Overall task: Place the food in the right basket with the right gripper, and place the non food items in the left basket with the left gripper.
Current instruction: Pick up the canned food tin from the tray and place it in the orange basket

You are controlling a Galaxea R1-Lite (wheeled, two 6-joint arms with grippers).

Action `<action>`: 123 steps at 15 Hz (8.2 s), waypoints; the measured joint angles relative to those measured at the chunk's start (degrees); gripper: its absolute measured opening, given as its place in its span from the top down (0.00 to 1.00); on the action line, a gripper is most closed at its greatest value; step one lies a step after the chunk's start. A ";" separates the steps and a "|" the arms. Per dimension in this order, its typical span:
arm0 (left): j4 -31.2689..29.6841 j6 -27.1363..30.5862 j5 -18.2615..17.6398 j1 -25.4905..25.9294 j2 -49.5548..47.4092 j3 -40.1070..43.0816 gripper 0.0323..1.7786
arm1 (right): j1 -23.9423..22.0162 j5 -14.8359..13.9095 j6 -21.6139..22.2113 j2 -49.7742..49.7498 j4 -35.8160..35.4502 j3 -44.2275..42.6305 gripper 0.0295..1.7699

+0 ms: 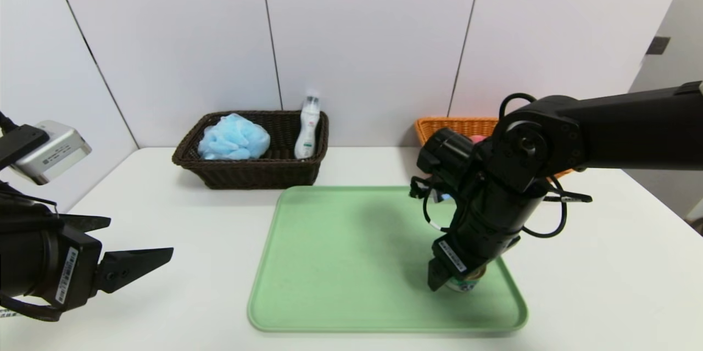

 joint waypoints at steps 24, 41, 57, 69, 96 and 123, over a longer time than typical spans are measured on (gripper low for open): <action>-0.41 -0.02 -0.11 -0.09 -0.02 -0.20 0.05 | -0.91 0.22 -0.04 -9.16 -2.51 -2.43 0.99; -0.43 -0.11 -0.11 -0.17 0.11 -0.05 0.05 | 0.16 0.44 0.27 -9.33 -3.72 -1.87 0.36; -0.37 0.20 -0.13 -1.19 2.32 0.09 0.05 | 5.90 -13.97 3.19 -0.44 -67.74 23.02 0.08; -0.37 -0.11 0.00 -2.35 3.06 0.44 0.05 | 5.47 -16.98 3.28 4.30 -76.42 24.98 0.04; -0.39 -0.09 0.06 -3.58 2.73 0.46 0.05 | 4.77 -17.15 3.06 8.98 -78.37 21.65 0.08; -0.41 0.05 0.15 -3.62 1.91 0.05 0.05 | 1.60 -16.35 1.18 -13.18 -77.23 26.77 0.46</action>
